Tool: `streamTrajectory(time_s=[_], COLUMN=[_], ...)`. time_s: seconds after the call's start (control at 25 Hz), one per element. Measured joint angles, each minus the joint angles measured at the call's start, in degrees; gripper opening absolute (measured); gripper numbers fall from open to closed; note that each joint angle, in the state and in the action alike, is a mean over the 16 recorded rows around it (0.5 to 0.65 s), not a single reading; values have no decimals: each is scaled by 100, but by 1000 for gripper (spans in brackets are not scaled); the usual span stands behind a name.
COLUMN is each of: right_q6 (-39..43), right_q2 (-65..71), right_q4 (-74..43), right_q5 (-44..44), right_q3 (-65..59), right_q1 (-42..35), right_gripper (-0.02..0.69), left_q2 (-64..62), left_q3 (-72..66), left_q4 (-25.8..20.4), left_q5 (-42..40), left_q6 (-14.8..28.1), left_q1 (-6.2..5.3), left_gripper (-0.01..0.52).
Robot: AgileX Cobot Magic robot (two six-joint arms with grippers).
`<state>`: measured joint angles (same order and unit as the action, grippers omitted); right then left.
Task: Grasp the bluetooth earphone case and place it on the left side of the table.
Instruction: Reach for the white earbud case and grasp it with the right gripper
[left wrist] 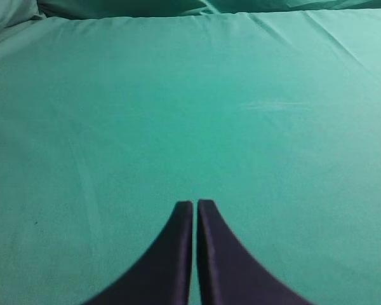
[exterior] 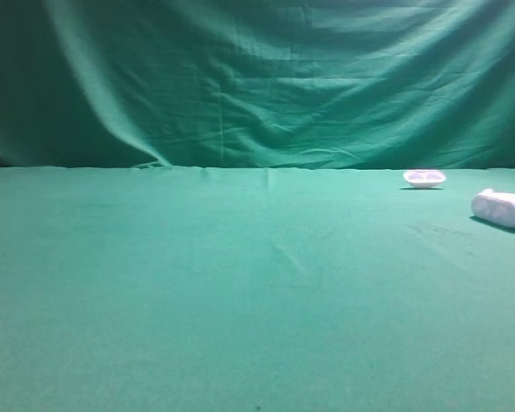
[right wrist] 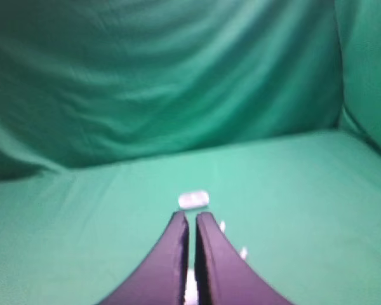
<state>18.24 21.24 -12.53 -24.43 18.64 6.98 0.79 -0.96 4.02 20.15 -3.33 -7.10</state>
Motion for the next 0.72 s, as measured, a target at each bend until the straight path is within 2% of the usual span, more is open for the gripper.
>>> streamTrajectory(time_s=[0.4,0.72], right_q6=[-1009,-1588], right_q2=[2803,4933], right_q4=[397,583], right_q5=[-1726,-2210], right_q3=[1380,2641], right_q1=[39,409], right_gripper=[0,12], left_q2=[0,0], left_q3=[0,0], left_q4=[0,0], left_q5=[0,0], left_q6=[0,0], left_q1=[0,0], left_gripper=[0,0])
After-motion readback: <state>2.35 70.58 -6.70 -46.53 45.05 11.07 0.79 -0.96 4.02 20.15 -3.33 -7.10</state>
